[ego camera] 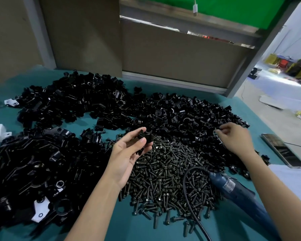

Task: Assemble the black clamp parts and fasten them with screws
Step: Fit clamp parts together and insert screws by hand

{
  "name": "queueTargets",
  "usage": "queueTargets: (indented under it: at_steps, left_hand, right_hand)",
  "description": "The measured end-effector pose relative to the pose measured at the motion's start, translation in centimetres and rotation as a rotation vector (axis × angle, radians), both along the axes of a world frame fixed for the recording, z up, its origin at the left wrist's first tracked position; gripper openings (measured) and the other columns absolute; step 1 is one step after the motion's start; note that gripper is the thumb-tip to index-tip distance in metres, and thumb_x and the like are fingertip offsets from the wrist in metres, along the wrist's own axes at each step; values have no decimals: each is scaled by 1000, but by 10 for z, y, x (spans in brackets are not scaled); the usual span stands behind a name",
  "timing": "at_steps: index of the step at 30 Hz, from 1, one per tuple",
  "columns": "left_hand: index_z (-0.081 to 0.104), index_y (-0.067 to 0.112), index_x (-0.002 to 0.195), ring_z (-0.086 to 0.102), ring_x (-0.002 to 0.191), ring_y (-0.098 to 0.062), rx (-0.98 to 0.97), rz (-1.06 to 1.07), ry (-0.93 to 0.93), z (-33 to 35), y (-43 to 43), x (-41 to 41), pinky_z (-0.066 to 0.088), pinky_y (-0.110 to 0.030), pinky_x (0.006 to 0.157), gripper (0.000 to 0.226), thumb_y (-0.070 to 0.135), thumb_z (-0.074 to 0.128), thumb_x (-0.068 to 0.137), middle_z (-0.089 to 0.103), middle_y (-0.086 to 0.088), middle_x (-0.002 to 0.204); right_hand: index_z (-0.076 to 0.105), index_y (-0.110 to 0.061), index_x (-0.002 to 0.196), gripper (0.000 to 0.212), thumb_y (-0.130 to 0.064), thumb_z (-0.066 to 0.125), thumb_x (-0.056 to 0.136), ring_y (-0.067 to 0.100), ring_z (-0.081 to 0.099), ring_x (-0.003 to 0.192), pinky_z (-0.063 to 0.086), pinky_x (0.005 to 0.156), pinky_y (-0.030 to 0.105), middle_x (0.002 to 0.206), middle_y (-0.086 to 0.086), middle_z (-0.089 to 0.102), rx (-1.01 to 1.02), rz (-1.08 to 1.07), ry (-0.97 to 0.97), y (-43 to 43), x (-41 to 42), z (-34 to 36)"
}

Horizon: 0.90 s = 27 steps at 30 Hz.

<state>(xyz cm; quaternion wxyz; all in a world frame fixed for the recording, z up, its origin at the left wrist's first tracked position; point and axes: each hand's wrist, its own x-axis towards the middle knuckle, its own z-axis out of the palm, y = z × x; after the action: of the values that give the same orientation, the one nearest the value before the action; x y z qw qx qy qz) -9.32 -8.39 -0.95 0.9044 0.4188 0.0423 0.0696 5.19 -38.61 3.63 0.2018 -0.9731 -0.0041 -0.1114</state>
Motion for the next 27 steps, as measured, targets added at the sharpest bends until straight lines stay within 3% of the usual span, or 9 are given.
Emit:
queueTargets:
  at_steps: [4, 8, 11, 13, 15, 19, 23, 27]
  left_hand:
    - [77, 24, 112, 73, 97, -26, 136, -37, 12, -1, -2, -2, 56, -36, 97, 41, 21, 78, 71, 76, -3, 105]
    - [77, 24, 111, 73, 97, -26, 112, -54, -5, -1, -2, -1, 58, -33, 92, 41, 21, 79, 70, 76, -5, 103]
    - [77, 22, 111, 73, 96, -26, 80, -47, -11, -2, -3, 0, 58, -29, 87, 37, 17, 76, 74, 76, -6, 102]
    - [78, 23, 109, 73, 97, -25, 97, -40, -12, -2, -5, 1, 58, -29, 89, 35, 18, 75, 75, 76, -7, 104]
    - [79, 21, 105, 73, 99, -22, 137, -17, -10, -1, -8, 1, 57, -29, 93, 34, 20, 77, 71, 76, -8, 108]
    - [78, 15, 103, 73, 102, -18, 157, 1, -26, 2, -13, 0, 58, -27, 88, 34, 17, 77, 70, 76, -10, 109]
    - [82, 25, 97, 71, 106, -18, 86, -9, -50, 4, -14, -3, 57, -25, 86, 30, 21, 79, 67, 76, -7, 110]
    - [77, 14, 105, 70, 109, -22, 30, 16, -64, 1, -14, -3, 57, -36, 95, 36, 19, 78, 70, 75, -10, 113]
  right_hand:
    - [55, -2, 134, 56, -36, 69, 93, 34, 61, 110, 48, 85, 37, 115, 16, 69, 56, -124, 198, 11, 45, -20]
    - [58, -5, 133, 44, -8, 66, 90, 25, 55, 86, 45, 79, 32, 125, 17, 64, 224, -237, 157, 6, 57, -28]
    - [62, -9, 128, 38, -5, 66, 91, 13, 57, 79, 45, 77, 28, 115, 11, 68, 534, -255, 60, 5, 46, -21]
    - [64, -11, 122, 31, -3, 64, 93, 7, 59, 81, 46, 86, 29, 98, 2, 70, 767, -130, 63, 17, 27, -11]
    - [68, -15, 112, 26, 2, 60, 93, 8, 64, 81, 46, 86, 27, 83, -5, 73, 895, 85, 133, 39, 0, -1]
    - [73, -13, 102, 24, -2, 64, 82, 10, 69, 84, 55, 76, 21, 89, 1, 76, 1219, 530, 405, 95, -53, 12]
    - [77, -13, 97, 22, -17, 74, 76, 13, 68, 82, 54, 80, 22, 87, 6, 74, 1261, 718, 546, 136, -80, 12]
    - [73, -7, 102, 23, -15, 74, 80, 15, 67, 86, 51, 85, 27, 93, 10, 74, 1247, 683, 511, 148, -86, 5]
